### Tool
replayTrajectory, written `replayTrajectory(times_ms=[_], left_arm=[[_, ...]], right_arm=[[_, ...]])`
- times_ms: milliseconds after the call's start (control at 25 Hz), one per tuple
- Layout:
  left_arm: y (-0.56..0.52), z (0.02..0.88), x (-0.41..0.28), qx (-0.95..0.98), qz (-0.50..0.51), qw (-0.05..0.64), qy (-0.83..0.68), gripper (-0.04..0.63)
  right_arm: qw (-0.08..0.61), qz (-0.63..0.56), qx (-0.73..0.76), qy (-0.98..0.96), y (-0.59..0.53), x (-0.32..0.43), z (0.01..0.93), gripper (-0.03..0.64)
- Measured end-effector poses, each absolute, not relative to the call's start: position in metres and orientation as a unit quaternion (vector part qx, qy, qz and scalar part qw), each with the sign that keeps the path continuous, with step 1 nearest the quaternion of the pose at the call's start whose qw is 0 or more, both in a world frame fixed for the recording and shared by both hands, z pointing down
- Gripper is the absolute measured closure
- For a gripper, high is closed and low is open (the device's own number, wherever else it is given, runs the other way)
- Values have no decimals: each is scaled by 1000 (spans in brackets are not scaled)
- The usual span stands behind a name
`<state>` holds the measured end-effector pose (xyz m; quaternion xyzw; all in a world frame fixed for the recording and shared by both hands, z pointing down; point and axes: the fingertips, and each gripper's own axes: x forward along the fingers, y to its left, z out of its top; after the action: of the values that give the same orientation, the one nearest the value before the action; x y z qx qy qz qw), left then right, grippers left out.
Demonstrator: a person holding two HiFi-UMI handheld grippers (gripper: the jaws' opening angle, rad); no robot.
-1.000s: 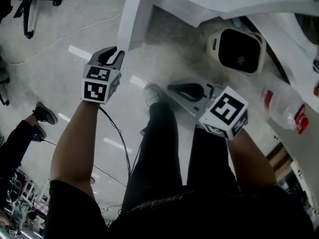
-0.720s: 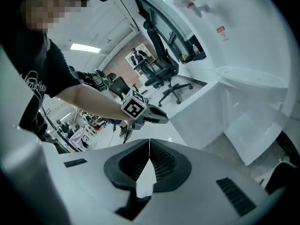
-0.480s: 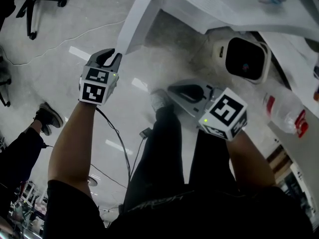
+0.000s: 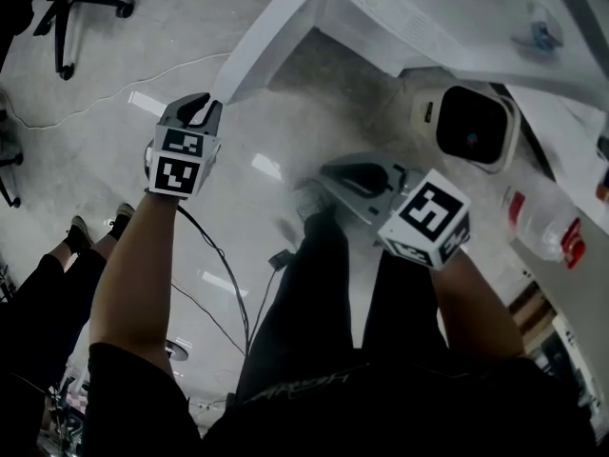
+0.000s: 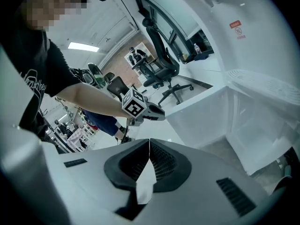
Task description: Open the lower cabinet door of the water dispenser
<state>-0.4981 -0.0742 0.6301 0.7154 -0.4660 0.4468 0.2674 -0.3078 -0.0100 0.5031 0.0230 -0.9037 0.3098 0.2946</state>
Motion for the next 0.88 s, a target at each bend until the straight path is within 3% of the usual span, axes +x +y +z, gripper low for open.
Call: replayTrajectory(times_ms=[560,880], left_arm=[[-88,631,-524,700,474,265,-464,543],[-77,580,-526,694,422,299,-501,543]], right_arm=[[308,293,31,-905,-27,-329,496,601],[288,277,41,-916,-40,-334,446,601]])
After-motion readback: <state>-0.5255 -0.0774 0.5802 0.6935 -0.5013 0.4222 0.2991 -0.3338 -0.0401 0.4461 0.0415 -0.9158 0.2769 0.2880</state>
